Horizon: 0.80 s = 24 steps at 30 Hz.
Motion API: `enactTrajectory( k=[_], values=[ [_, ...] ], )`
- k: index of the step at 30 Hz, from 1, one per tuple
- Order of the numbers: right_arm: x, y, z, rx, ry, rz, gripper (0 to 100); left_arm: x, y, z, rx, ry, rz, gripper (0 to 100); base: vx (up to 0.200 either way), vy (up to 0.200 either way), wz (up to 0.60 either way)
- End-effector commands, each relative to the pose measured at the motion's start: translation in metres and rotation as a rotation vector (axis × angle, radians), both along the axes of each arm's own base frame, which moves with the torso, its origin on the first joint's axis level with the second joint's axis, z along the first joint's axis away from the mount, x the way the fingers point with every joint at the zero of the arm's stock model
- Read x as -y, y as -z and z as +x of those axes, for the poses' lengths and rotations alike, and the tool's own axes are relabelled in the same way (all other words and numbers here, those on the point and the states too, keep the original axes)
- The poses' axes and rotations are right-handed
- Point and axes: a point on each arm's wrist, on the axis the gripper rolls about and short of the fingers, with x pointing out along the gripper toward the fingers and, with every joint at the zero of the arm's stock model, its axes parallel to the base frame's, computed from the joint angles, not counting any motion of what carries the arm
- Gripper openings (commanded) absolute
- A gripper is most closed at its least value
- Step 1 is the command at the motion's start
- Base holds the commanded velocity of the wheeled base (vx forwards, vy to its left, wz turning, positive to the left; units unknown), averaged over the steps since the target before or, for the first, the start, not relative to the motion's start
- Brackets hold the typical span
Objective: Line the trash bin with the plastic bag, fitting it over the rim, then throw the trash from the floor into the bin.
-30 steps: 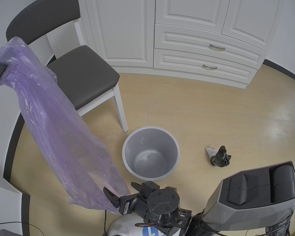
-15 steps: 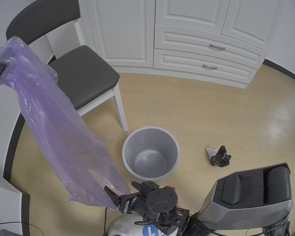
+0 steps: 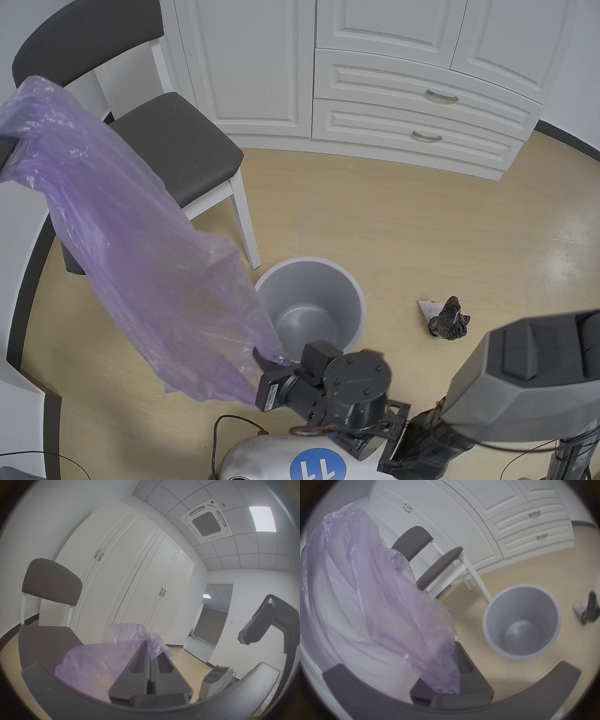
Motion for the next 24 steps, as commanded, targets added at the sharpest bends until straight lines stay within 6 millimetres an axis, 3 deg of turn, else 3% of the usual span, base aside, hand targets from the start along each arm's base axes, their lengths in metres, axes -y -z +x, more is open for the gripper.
enactTrajectory(
  k=[1, 4, 9, 17, 24],
  values=[
    [0.043, -0.049, 0.018, 0.101, 0.096, -0.048, 0, 0.007, 0.008, 0.008, -0.04, 0.0, 0.035, 0, 0.0, 0.0, 0.0],
    [0.081, -0.085, 0.029, 0.121, 0.185, -0.099, 0, 0.013, 0.013, 0.015, -0.068, -0.001, 0.058, 0, 0.0, 0.0, 0.0],
    [0.119, -0.132, 0.012, 0.098, 0.205, -0.126, 0, 0.021, 0.026, 0.024, -0.13, 0.0, 0.116, 0, 0.0, 0.0, 0.0],
    [0.144, -0.164, -0.008, 0.156, 0.223, -0.079, 0, 0.031, 0.042, 0.036, -0.227, 0.0, 0.202, 0, 0.0, 0.0, 0.0],
    [0.176, -0.191, -0.043, 0.252, 0.234, -0.085, 0, 0.032, 0.048, 0.036, -0.241, 0.007, 0.22, 0, 0.0, 0.0, 0.0]
  ],
)
